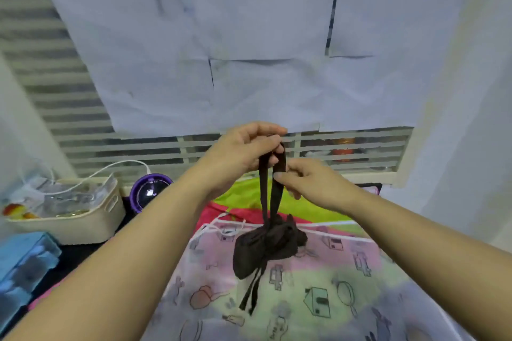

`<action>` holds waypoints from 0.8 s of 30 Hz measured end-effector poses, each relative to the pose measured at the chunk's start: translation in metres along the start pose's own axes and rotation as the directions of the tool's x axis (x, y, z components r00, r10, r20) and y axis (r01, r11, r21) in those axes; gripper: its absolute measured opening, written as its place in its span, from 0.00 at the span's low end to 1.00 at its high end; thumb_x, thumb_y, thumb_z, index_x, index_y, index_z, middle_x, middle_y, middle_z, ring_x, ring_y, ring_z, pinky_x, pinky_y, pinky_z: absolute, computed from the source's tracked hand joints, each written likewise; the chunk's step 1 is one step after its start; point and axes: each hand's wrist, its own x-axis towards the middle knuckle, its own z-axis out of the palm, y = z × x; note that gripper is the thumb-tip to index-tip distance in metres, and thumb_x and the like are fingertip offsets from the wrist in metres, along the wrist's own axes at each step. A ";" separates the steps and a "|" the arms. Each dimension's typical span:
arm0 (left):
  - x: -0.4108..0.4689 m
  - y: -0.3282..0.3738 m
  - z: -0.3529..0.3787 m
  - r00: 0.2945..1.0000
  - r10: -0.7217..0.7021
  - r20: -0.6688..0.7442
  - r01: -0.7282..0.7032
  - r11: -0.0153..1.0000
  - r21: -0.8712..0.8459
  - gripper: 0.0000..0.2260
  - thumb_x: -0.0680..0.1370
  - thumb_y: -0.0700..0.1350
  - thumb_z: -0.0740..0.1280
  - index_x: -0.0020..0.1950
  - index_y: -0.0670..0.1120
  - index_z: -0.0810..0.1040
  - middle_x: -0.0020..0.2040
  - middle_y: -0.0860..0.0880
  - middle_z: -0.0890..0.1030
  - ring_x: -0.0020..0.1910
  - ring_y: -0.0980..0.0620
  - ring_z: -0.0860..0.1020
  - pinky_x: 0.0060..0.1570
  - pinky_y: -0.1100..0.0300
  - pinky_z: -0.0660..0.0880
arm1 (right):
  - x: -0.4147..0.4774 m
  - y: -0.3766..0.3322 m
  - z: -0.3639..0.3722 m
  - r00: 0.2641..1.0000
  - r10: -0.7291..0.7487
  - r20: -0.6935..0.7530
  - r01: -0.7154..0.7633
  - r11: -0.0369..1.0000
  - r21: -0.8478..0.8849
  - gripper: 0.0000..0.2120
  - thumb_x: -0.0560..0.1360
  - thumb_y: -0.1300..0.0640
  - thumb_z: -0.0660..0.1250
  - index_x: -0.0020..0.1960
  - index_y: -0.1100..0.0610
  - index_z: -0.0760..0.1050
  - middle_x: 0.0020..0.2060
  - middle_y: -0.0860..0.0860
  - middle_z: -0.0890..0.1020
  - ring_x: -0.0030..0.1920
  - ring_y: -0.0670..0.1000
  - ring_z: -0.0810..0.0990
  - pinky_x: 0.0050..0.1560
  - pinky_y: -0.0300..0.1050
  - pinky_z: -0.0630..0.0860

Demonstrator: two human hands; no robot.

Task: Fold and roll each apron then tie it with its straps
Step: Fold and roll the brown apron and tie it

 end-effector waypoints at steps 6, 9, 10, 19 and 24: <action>-0.007 0.085 -0.008 0.983 0.171 -0.069 -0.167 0.984 0.061 0.10 0.80 0.34 0.60 0.50 0.47 0.77 0.40 0.52 0.83 0.33 0.56 0.79 0.48 0.58 0.80 | 0.019 -0.104 -0.041 0.957 -0.153 -0.248 0.209 0.953 0.218 0.04 0.75 0.68 0.63 0.45 0.60 0.73 0.22 0.47 0.75 0.24 0.44 0.72 0.31 0.38 0.72; -0.015 0.137 -0.022 0.958 0.269 -0.101 -0.254 0.957 0.141 0.13 0.79 0.31 0.58 0.50 0.46 0.77 0.39 0.52 0.83 0.35 0.54 0.81 0.45 0.60 0.80 | 0.026 -0.155 -0.055 0.905 -0.169 -0.390 0.314 0.884 0.346 0.06 0.73 0.68 0.64 0.46 0.59 0.72 0.27 0.50 0.80 0.30 0.48 0.79 0.41 0.42 0.80; -0.018 0.149 -0.026 0.951 0.288 -0.114 -0.267 0.948 0.172 0.13 0.78 0.31 0.58 0.51 0.46 0.77 0.40 0.51 0.83 0.36 0.54 0.82 0.46 0.61 0.80 | 0.026 -0.165 -0.056 0.892 -0.173 -0.418 0.339 0.868 0.364 0.06 0.73 0.66 0.65 0.47 0.57 0.72 0.29 0.50 0.81 0.33 0.48 0.80 0.44 0.43 0.80; -0.031 0.278 -0.098 0.839 0.506 -0.199 -0.251 0.685 0.683 0.09 0.78 0.37 0.64 0.44 0.48 0.80 0.41 0.48 0.82 0.38 0.54 0.78 0.52 0.51 0.79 | 0.068 -0.304 -0.089 0.771 -0.565 -0.293 0.509 0.824 -0.250 0.03 0.77 0.56 0.64 0.47 0.49 0.75 0.48 0.48 0.82 0.50 0.49 0.79 0.49 0.43 0.74; -0.032 0.317 -0.153 0.779 0.596 -0.194 -0.047 0.365 0.930 0.11 0.78 0.44 0.65 0.43 0.60 0.81 0.25 0.58 0.73 0.25 0.54 0.67 0.27 0.64 0.65 | 0.105 -0.363 -0.106 0.721 -0.681 -0.125 0.533 0.661 -0.529 0.18 0.79 0.54 0.61 0.69 0.51 0.70 0.63 0.48 0.77 0.59 0.46 0.75 0.61 0.45 0.72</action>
